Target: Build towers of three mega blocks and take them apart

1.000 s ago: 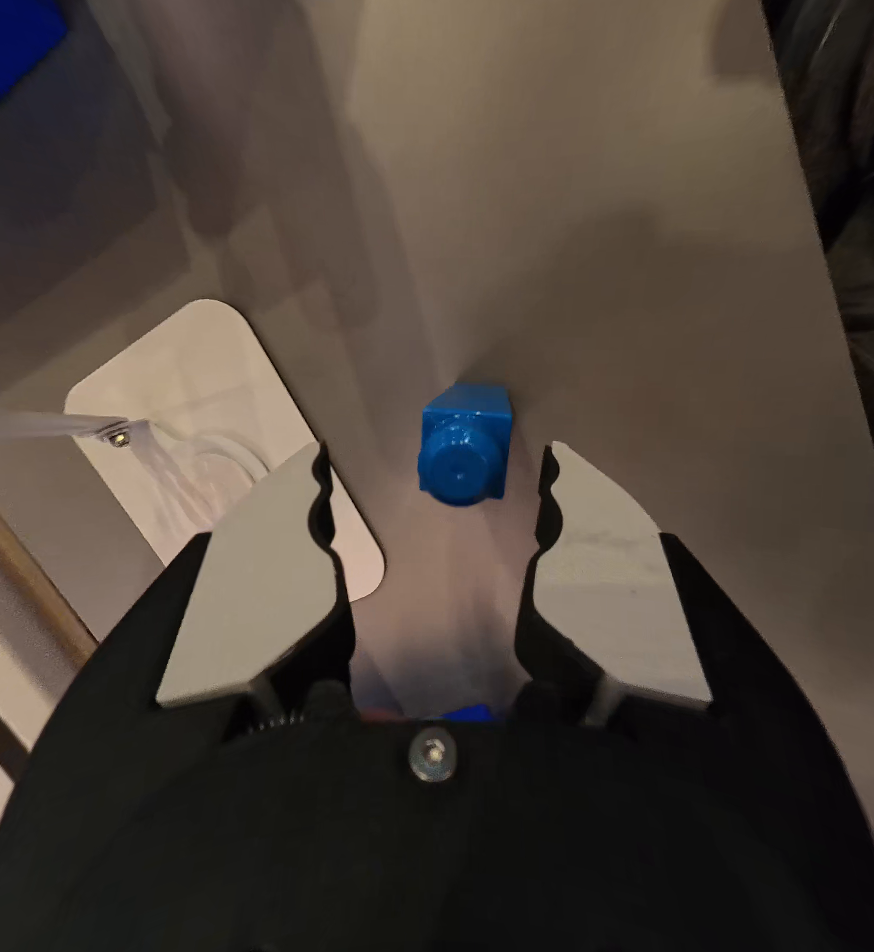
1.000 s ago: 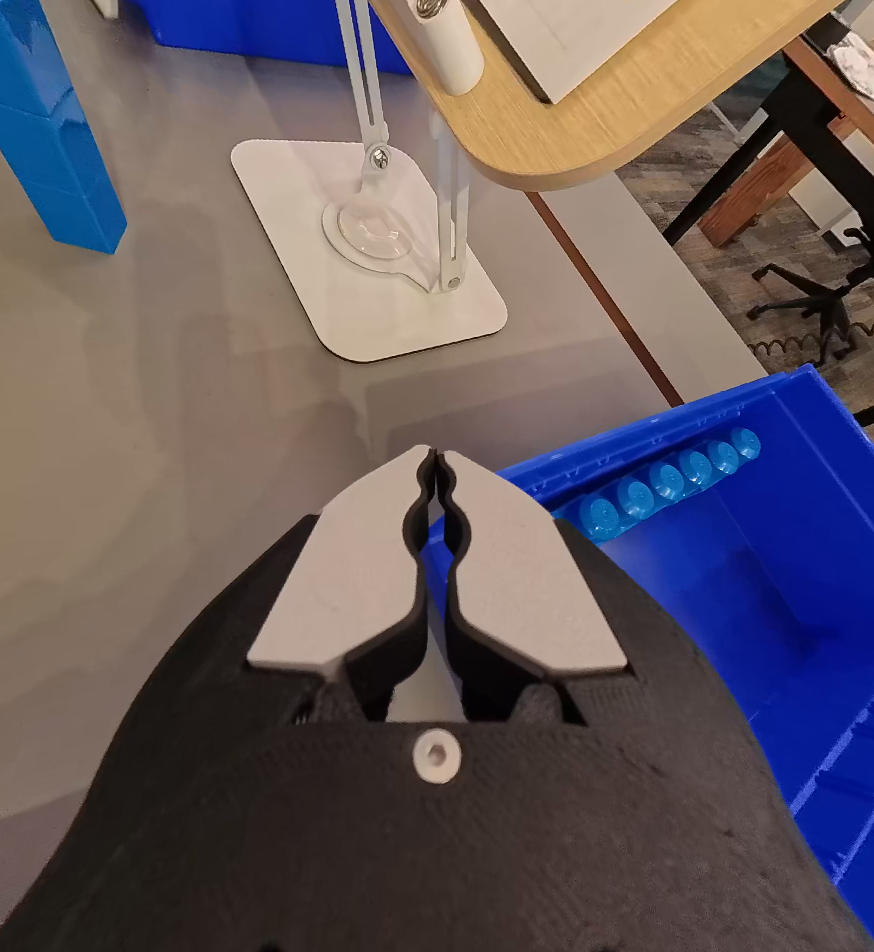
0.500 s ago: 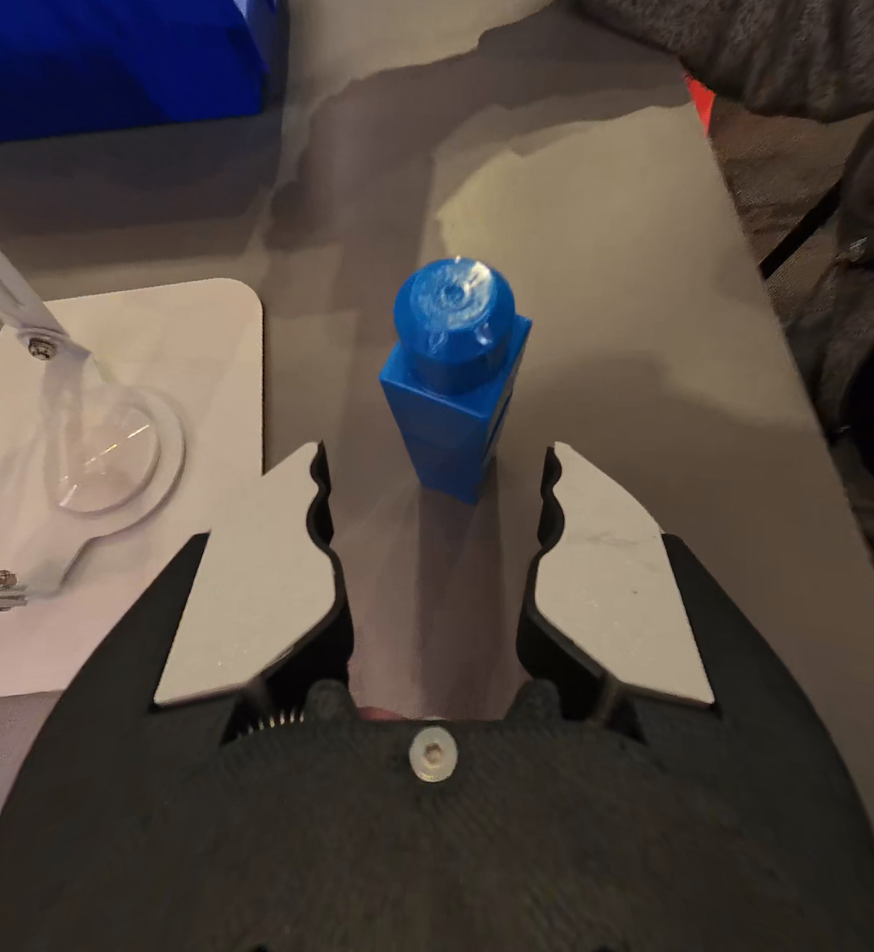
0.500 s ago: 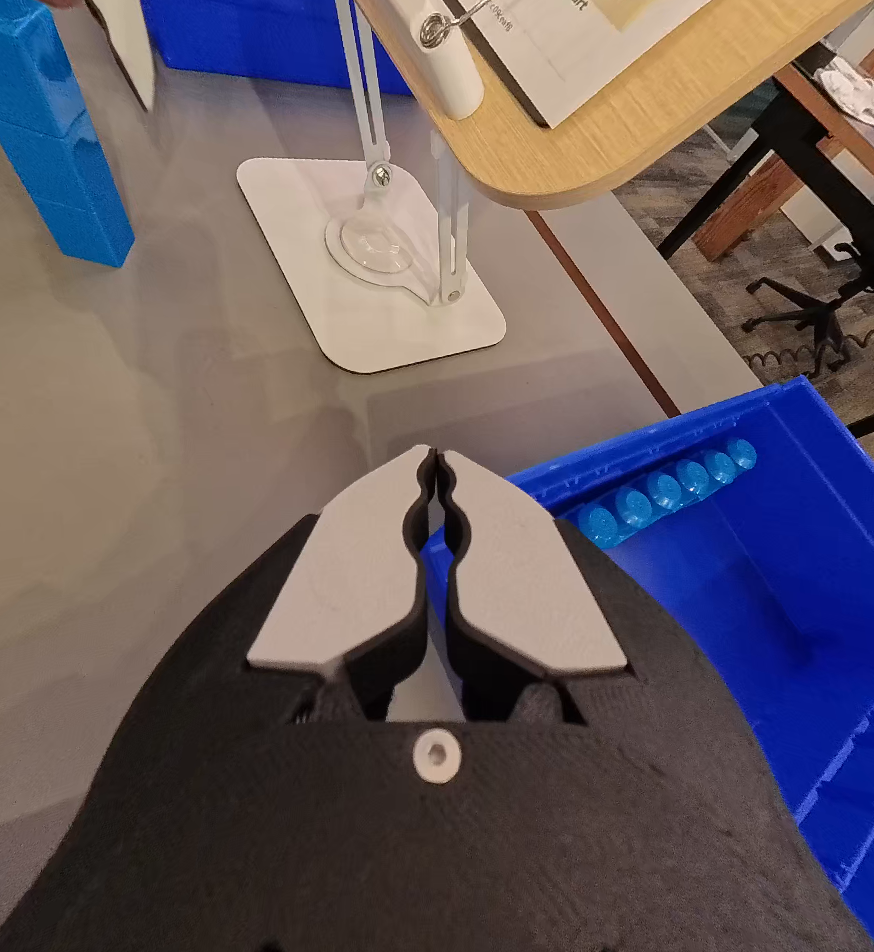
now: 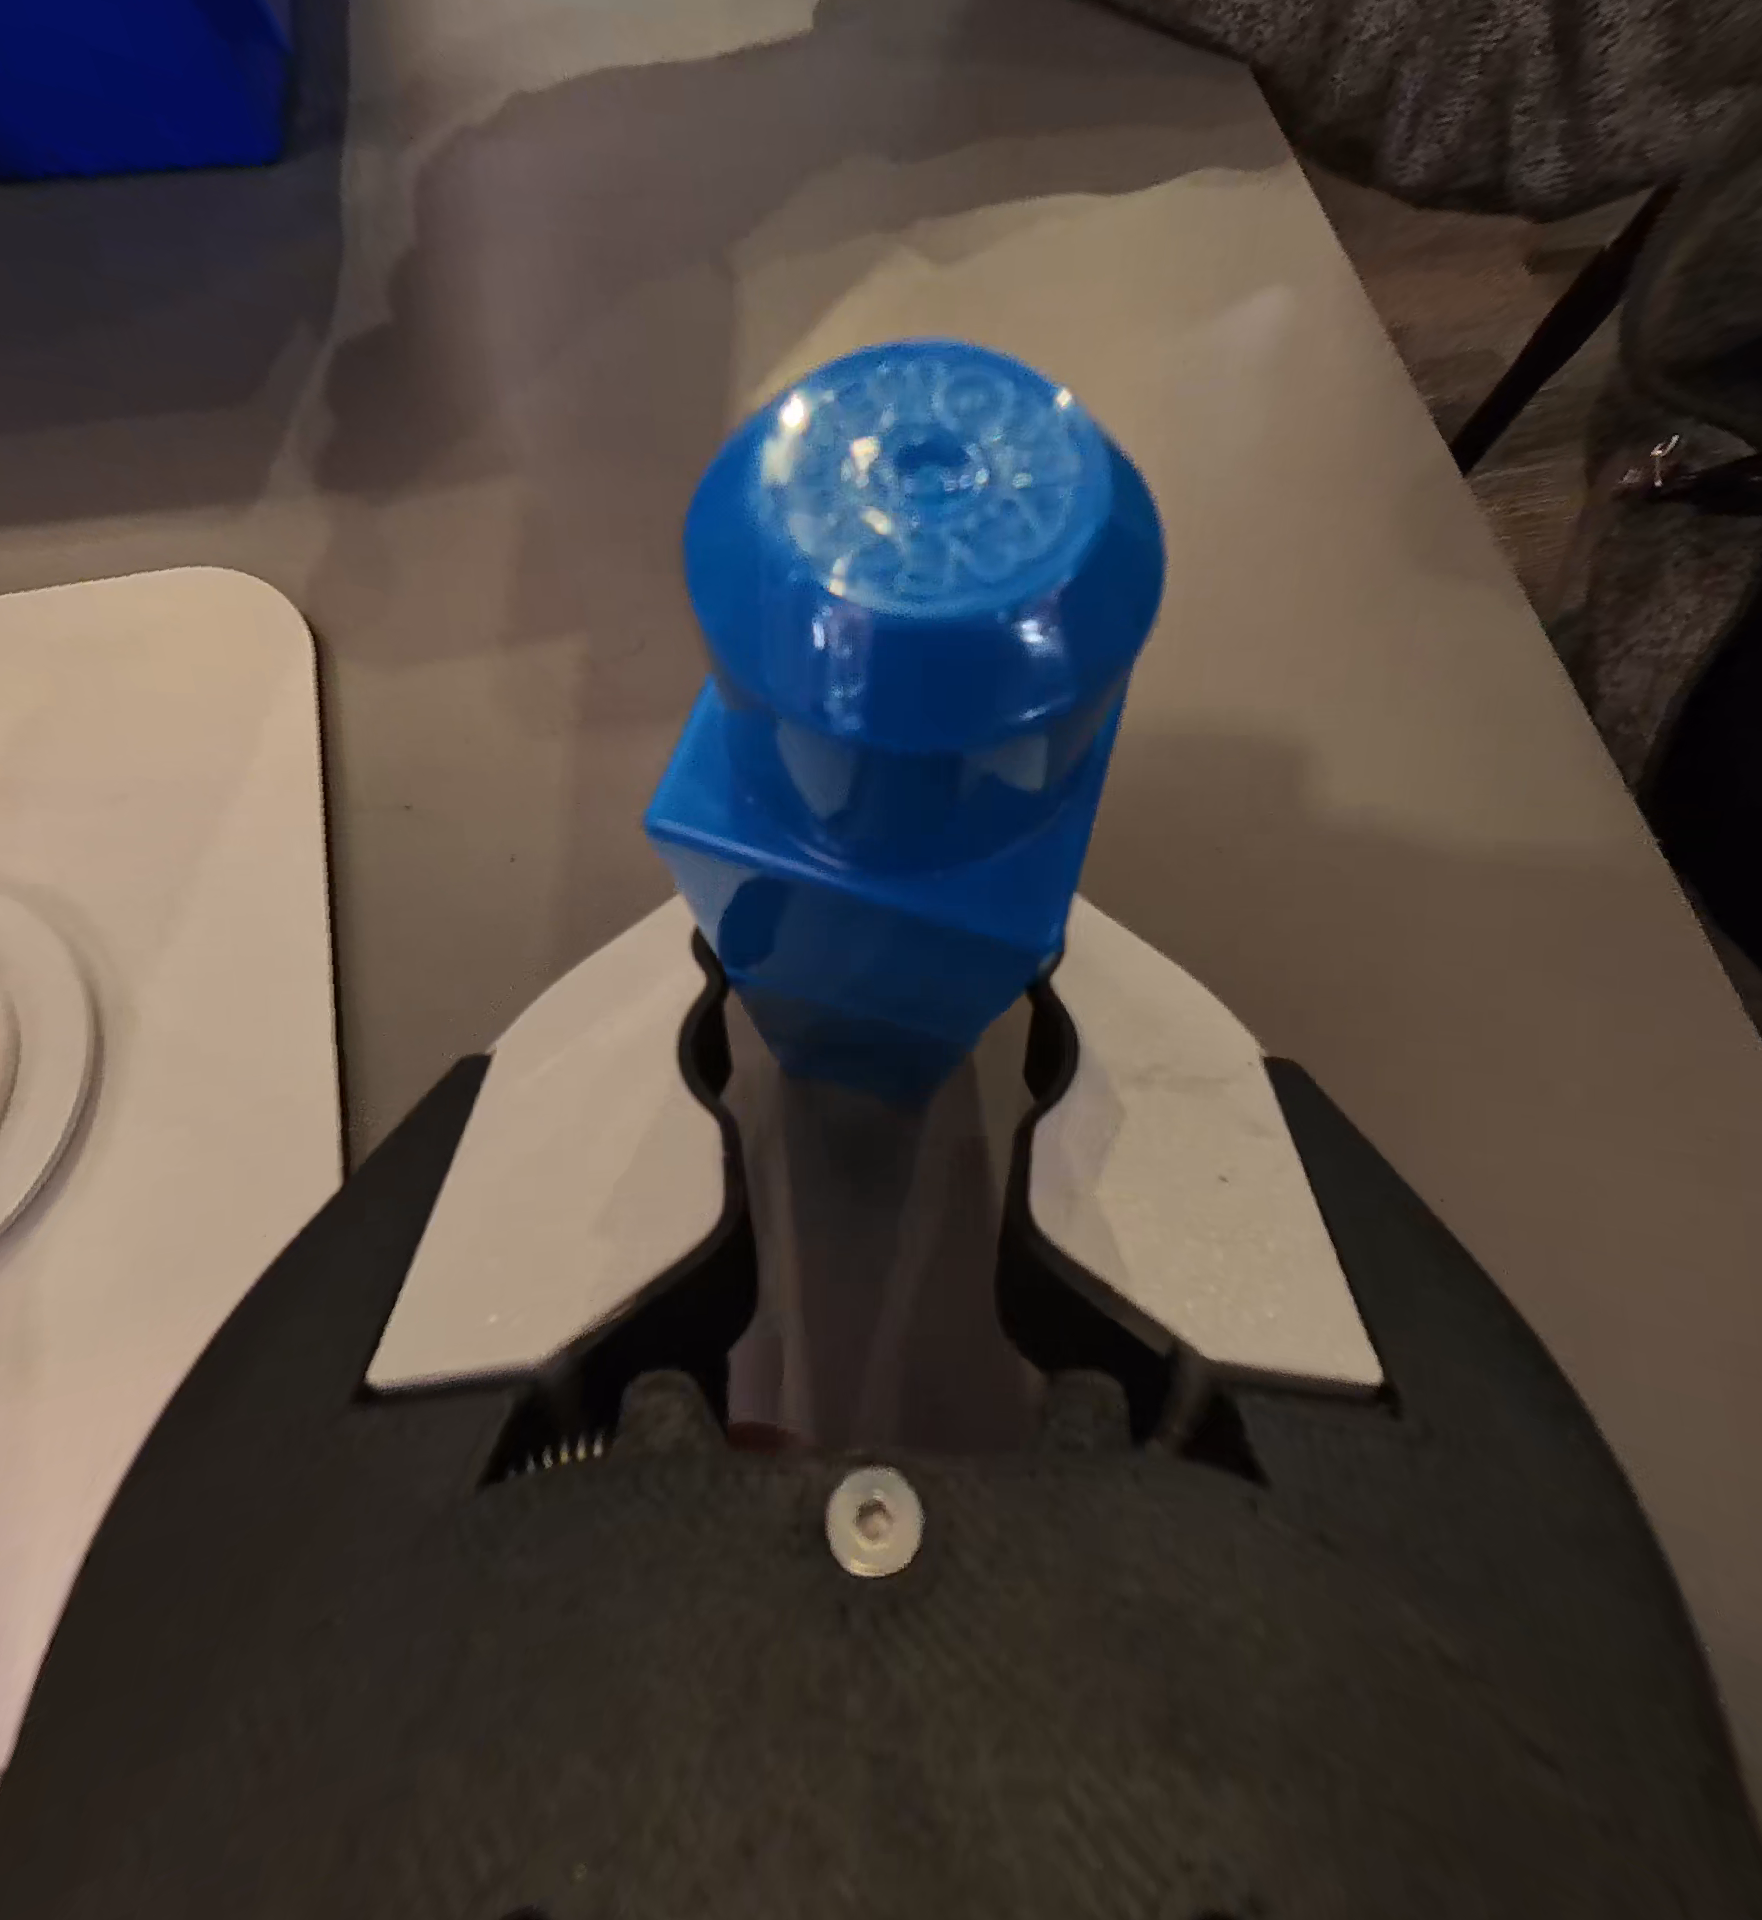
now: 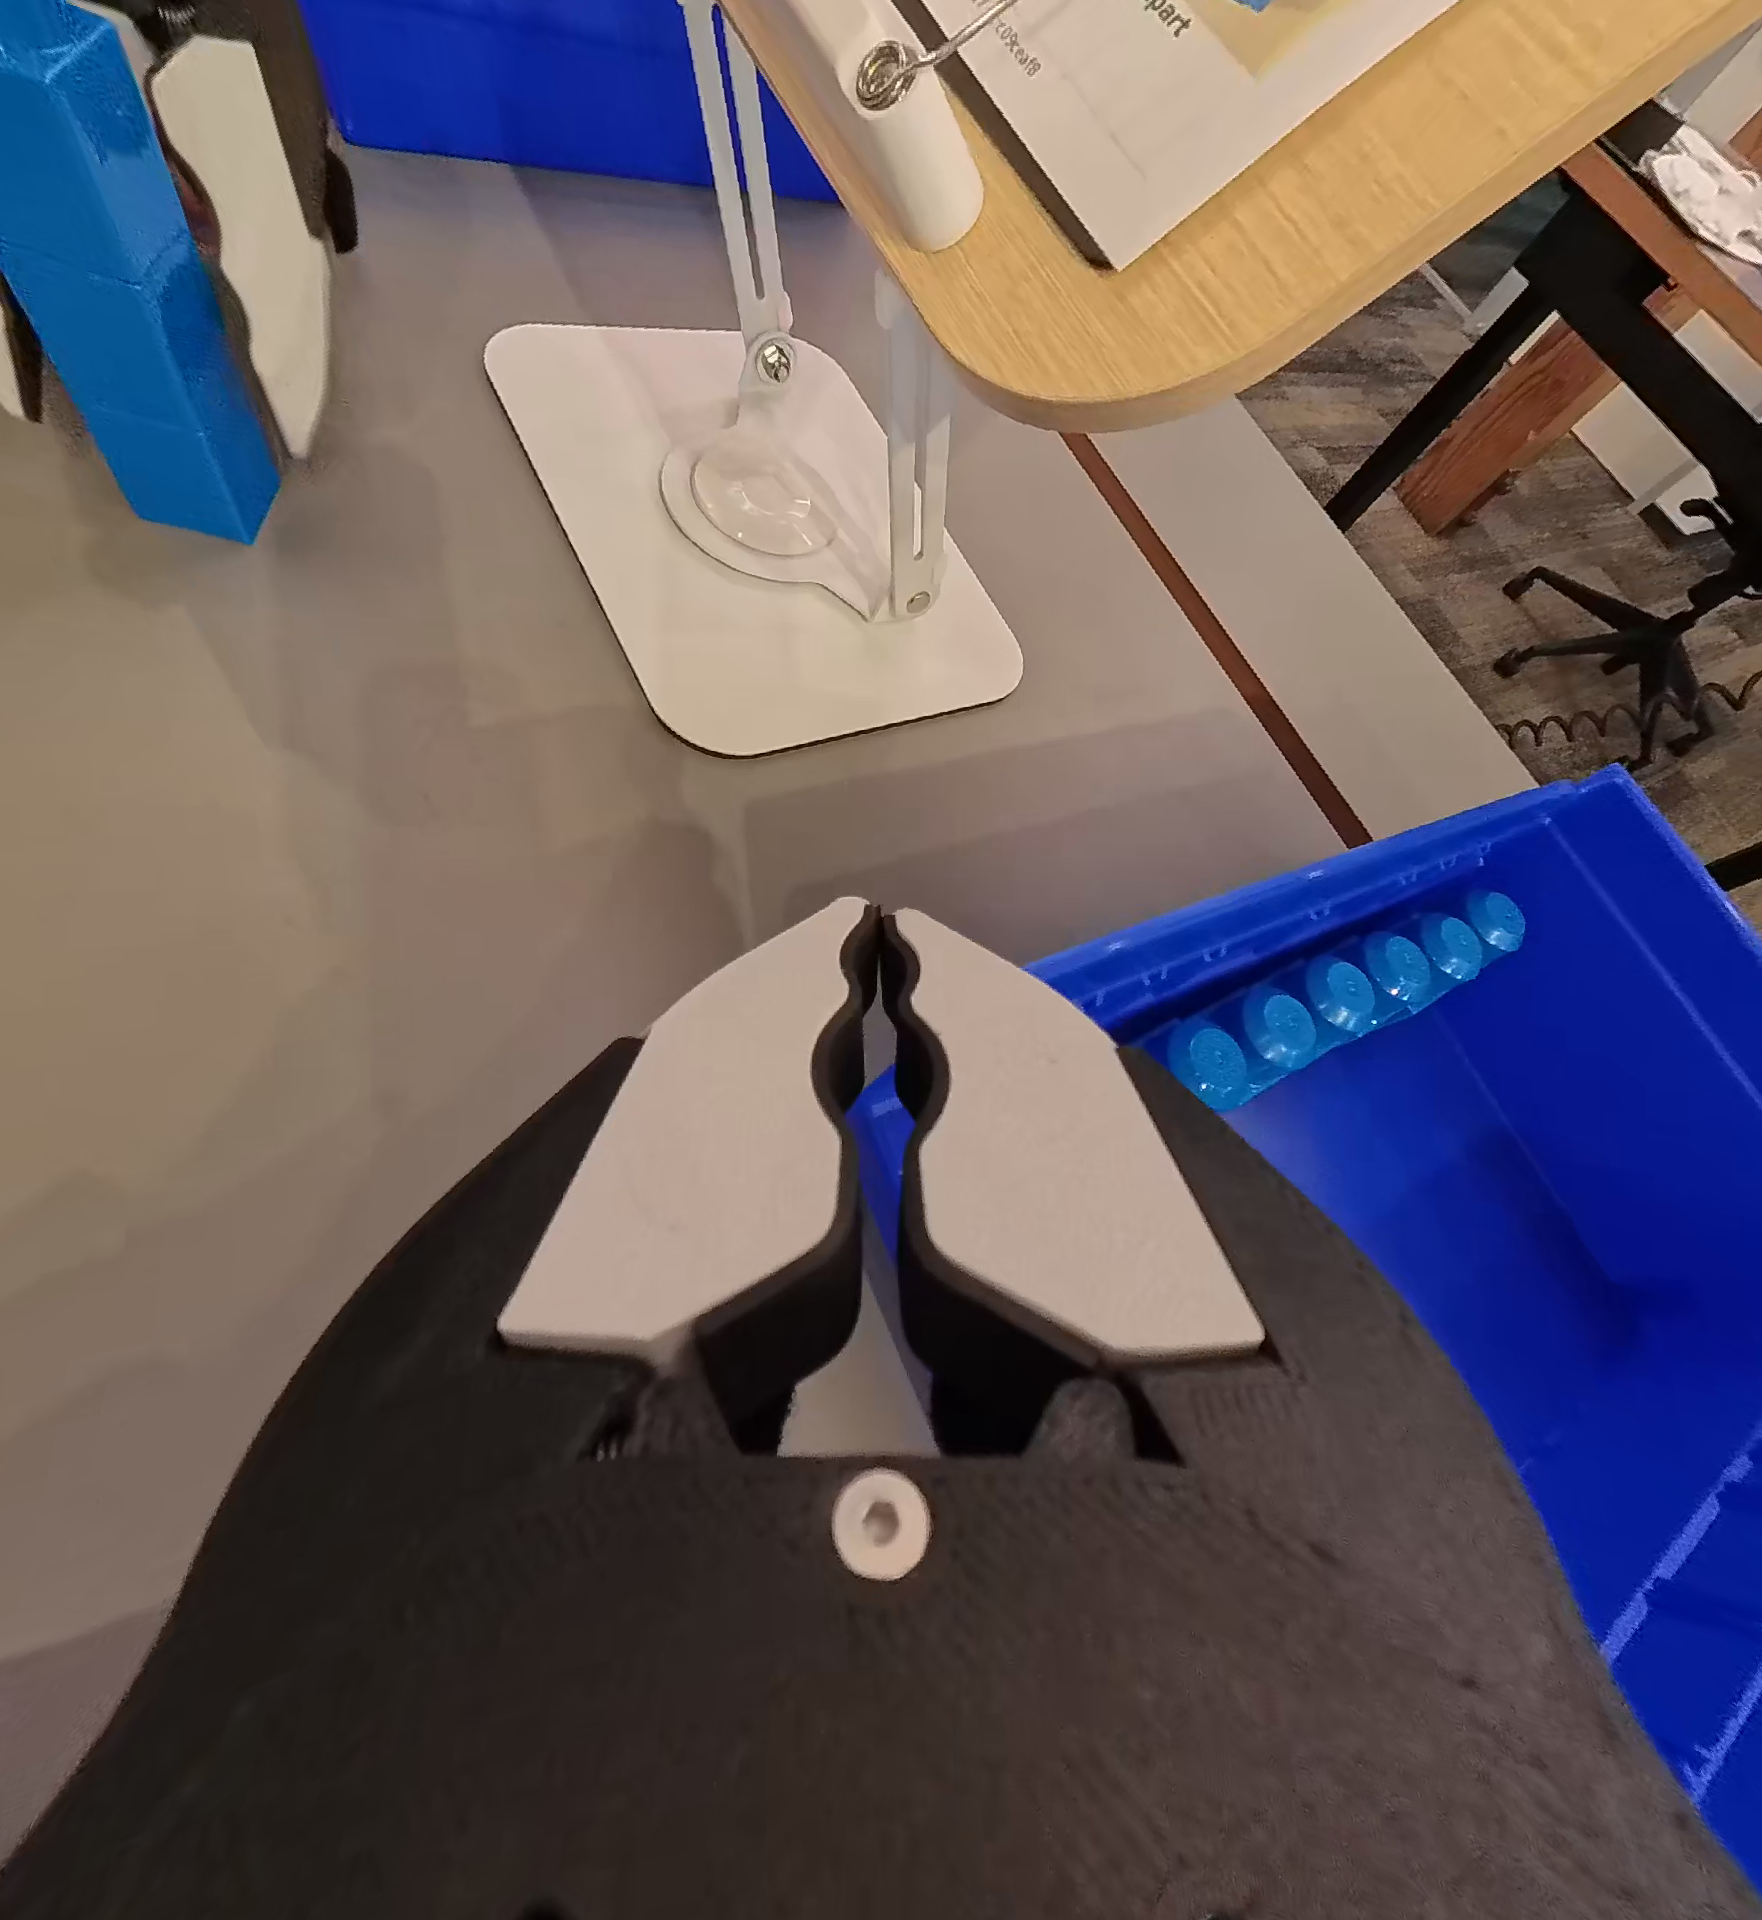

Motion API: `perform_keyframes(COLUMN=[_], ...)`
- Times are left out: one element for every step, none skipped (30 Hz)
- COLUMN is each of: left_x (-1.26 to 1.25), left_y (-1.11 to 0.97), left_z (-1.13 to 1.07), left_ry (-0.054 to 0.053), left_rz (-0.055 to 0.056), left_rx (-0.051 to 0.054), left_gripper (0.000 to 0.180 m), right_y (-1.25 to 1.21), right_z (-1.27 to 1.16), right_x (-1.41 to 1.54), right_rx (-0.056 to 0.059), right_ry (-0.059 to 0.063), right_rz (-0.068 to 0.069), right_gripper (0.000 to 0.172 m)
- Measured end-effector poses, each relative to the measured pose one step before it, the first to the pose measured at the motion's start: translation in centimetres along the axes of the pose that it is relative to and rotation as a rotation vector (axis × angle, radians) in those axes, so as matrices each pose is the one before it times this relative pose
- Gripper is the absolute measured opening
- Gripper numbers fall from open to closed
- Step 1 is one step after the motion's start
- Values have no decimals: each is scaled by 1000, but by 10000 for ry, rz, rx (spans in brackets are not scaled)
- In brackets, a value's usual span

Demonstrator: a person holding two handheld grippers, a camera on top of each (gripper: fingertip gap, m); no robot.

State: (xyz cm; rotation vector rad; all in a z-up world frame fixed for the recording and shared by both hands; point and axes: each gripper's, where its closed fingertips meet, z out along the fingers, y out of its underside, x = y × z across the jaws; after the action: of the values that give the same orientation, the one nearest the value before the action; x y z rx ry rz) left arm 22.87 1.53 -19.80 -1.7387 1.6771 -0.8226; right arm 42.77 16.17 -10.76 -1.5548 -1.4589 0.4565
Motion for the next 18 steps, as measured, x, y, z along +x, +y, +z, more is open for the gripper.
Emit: perform_keyframes(left_x=[12, 150, 90, -51, -175, 14, 44, -100, -197, -129, -243, -308, -133, -128, -379, -289, -130, -427], left_y=[9, -28, -98, -48, -82, -24, -70, -156, -145, -154, -274, -333, -284, -267, -268, -224, -210, -193], left_z=[153, 105, 97, 60, 10, 27, -1, -86, -122, -149, -204, -213, -196, -196, -214, -172, -177, -197], left_ry=[59, 129, 58, -69, -195, -33, -6, -96, -134, -72, -189, -205, -38, -72, -260, -130, -33, -269], left_rz=[-25, 21, 18, 57, 89, 49, 17, -16, -45, 16, 85, 16, -23, 109, 125, -5, 26, 18], left_rx=[22, 43, 100, 5, 1, -83, -99, -47, -79, -110, -64, -62, -136, -184, -179, -204, -165, -93], left_gripper=[50, 44, 43, 43, 42, 42, 42, 41, 41, 41, 41, 41, 41, 41, 41, 41, 41, 41], right_y=[-44, -58, -37, -46, -90, -164, -268, -398, -548, -789, -1032, -1145, -1144, -1143, -1174, -1173, -1021, -848], right_z=[-69, -71, -68, -91, -120, -192, -270, -349, -408, -447, -414, -287, -78, 132, 328, 515, 708, 851], right_x=[9, 10, 33, 14, 81, 69, 37, 157, 188, 30, -53, -222, -446, -689, -791, -947, -1024, -929], right_rx=[31, 40, 21, 22, 45, 95, 120, 145, 165, 216, 281, 300, 293, 308, 355, 369, 298, 231], right_ry=[7, 1, 22, 22, 51, 46, 56, 172, 232, 203, 217, 148, 17, -122, -176, -273, -354, -309], right_rz=[6, 14, -4, -8, 24, 35, 0, -46, -51, -102, -188, -205, -167, -140, -98, -50, 9, 1], right_gripper=[0, 0, 0, 0, 0, 0, 0, 0, 0, 0, 0, 0, 0, 0, 0, 0, 0, 0])
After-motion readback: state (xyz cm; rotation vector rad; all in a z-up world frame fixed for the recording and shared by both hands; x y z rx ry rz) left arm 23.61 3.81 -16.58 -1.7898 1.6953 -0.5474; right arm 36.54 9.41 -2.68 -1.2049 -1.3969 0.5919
